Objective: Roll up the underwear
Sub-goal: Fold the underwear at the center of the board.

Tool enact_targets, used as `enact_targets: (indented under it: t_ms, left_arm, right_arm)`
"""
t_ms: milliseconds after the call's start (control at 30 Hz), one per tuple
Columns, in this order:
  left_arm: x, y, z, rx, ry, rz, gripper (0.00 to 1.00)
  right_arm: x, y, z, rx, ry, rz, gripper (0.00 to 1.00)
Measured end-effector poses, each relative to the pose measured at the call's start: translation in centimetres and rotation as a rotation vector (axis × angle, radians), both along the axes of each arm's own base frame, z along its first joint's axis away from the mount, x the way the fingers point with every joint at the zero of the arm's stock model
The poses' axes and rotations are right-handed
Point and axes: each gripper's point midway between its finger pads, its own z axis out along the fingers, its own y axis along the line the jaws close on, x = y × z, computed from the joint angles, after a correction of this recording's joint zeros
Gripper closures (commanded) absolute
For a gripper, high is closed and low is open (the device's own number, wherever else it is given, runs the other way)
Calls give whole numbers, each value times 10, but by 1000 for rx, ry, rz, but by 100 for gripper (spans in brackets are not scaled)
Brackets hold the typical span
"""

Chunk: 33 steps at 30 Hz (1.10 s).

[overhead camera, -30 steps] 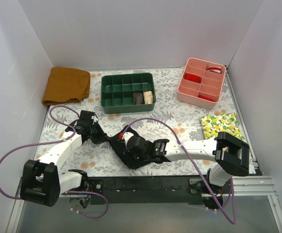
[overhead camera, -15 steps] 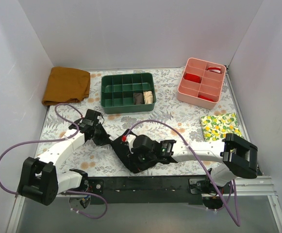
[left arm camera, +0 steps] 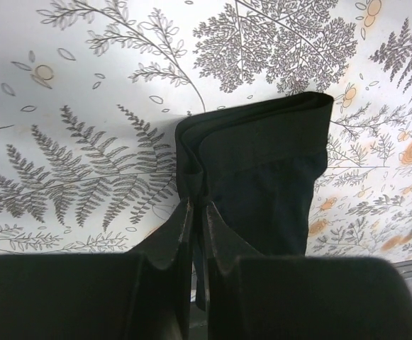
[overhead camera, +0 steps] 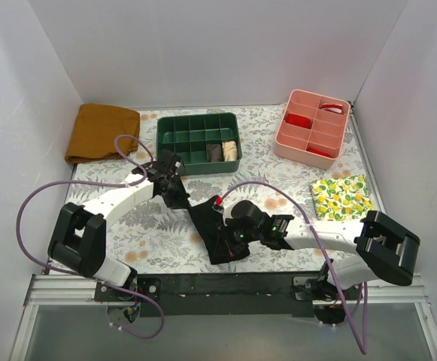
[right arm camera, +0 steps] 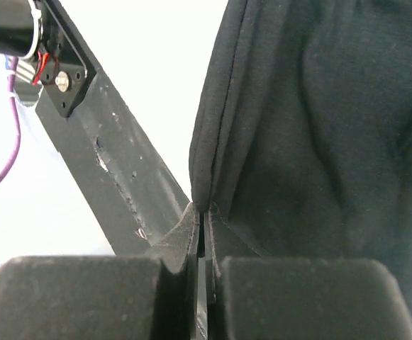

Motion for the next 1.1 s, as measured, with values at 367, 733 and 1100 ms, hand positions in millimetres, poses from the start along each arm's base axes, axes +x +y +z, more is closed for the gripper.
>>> enact_targets:
  t_ms: [367, 733, 1100]
  left_arm:
    - [13, -54, -1, 34, -14, -136, 100]
    - [21, -56, -3, 87, -43, -106, 100]
    - [10, 56, 10, 77, -65, 169, 100]
  right_arm:
    - [4, -21, -11, -1, 62, -126, 99]
    - [16, -30, -9, -66, 32, -196, 99]
    - [-3, 69, 25, -43, -43, 32, 99]
